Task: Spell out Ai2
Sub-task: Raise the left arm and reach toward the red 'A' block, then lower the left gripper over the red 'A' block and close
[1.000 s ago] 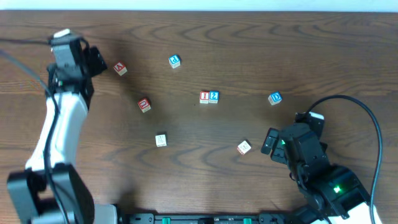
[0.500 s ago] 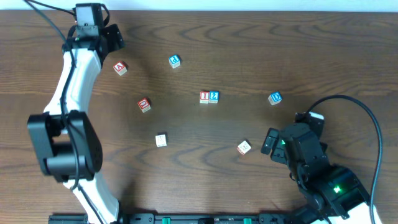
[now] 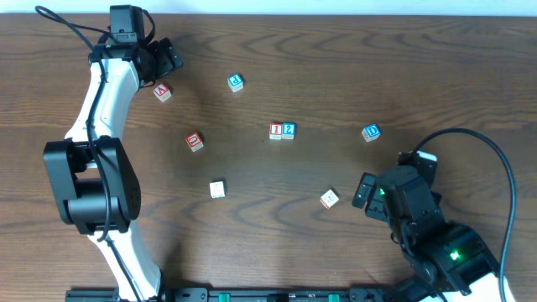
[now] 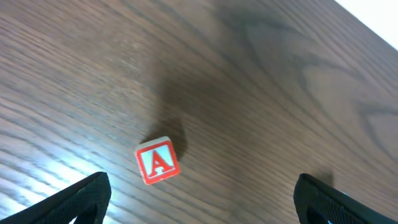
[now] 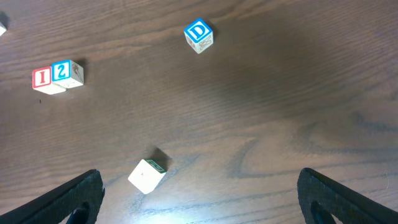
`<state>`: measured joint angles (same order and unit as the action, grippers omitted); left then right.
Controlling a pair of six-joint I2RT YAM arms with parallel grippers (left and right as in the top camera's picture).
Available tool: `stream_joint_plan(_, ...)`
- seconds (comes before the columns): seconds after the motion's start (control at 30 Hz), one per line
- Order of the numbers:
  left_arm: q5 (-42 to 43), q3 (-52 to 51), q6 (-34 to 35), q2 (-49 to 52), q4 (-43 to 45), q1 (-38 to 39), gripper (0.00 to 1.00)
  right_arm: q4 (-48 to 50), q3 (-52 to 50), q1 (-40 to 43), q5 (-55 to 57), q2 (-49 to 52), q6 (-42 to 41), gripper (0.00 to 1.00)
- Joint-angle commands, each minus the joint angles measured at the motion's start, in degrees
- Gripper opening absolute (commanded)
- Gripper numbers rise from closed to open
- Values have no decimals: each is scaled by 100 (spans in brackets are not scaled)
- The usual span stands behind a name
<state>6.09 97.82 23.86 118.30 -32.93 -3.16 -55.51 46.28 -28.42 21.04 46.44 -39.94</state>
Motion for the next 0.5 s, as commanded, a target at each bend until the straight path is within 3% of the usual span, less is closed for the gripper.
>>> stream_joint_plan(0.0, 140, 140, 61, 13, 55, 20, 95, -4, -28, -48, 57, -24, -72, 99)
stream_joint_plan(0.47, 144, 140, 61, 13, 210, 20, 95, -2, -28, -48, 57, -24, -74, 99)
